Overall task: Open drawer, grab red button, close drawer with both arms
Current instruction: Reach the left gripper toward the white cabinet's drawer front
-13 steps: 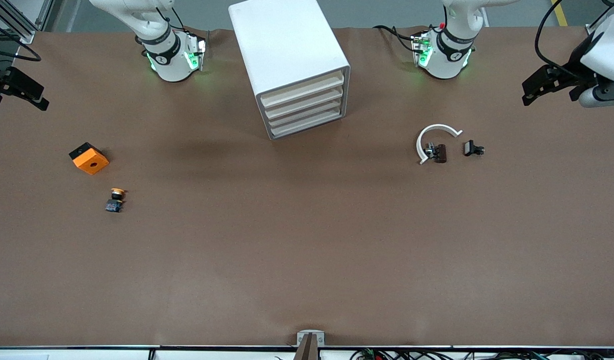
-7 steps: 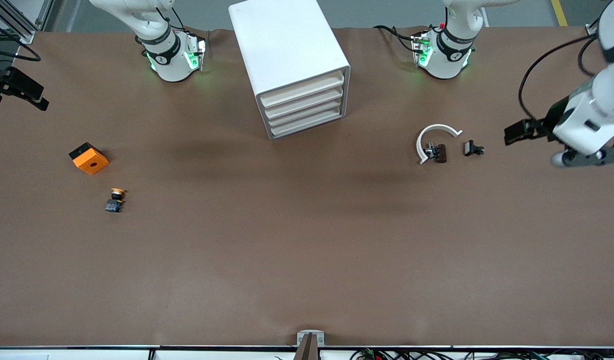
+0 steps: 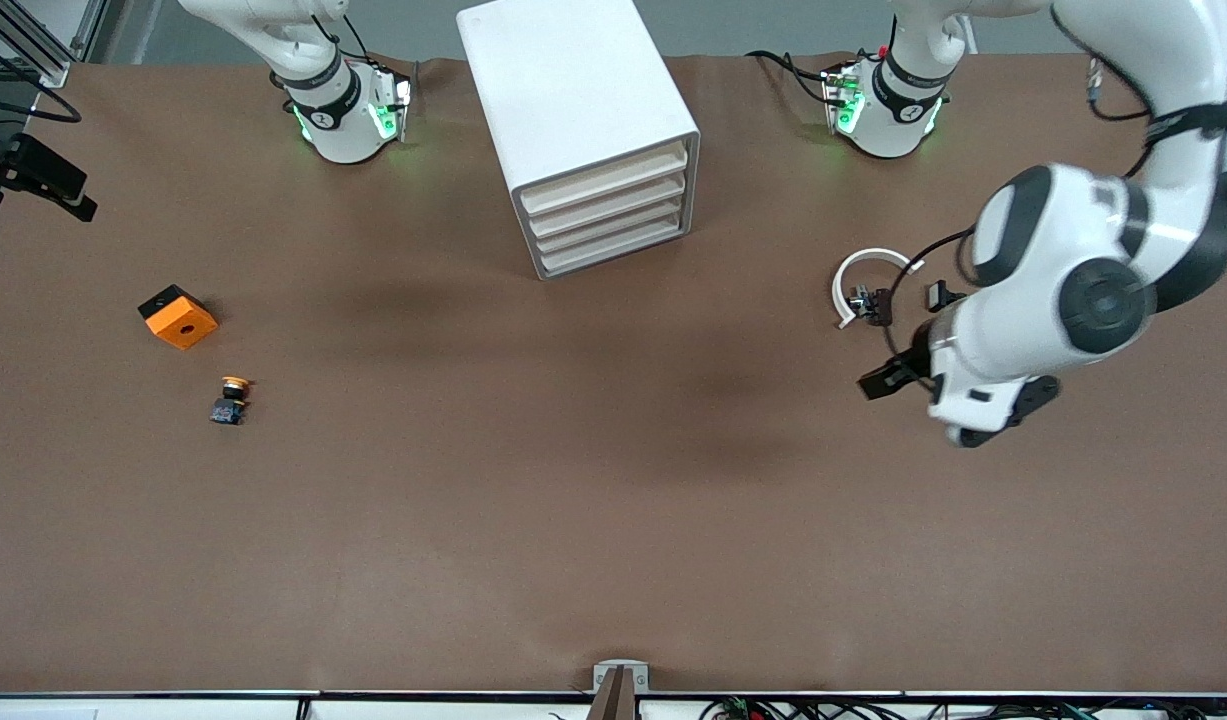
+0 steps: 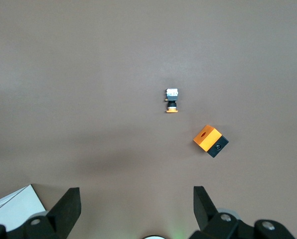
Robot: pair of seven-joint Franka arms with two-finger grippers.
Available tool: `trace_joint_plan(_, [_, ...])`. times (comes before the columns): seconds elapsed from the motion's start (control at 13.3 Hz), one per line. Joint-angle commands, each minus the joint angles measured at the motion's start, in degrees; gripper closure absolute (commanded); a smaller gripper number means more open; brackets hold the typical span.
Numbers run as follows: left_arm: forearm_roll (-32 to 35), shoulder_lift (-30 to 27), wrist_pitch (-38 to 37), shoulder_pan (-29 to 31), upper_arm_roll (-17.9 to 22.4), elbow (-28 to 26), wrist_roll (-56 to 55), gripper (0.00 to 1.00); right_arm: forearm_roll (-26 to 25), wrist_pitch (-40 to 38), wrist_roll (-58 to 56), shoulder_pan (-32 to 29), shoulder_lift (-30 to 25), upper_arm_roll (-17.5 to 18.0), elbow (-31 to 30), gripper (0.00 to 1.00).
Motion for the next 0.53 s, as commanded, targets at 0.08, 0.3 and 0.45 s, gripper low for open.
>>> trace_joint_plan(0.08, [-4.2, 7.4, 3.9, -2.3, 0.3, 2.6, -19.2, 0.00, 0.6, -0.3, 0.8, 0.0, 0.6, 0.2, 1.5, 0.00])
trace_joint_plan(0.3, [-7.2, 11.0, 3.8, -3.2, 0.3, 2.5, -31.3, 0.00, 0.6, -0.3, 0.9, 0.5, 0.7, 0.4, 1.5, 0.00])
trace_joint_plan(0.45, [-13.3, 13.6, 3.4, -3.3, 0.2, 2.5, -43.9, 0.00, 0.7, -0.2, 0.9, 0.5, 1.0, 0.6, 1.4, 0.00])
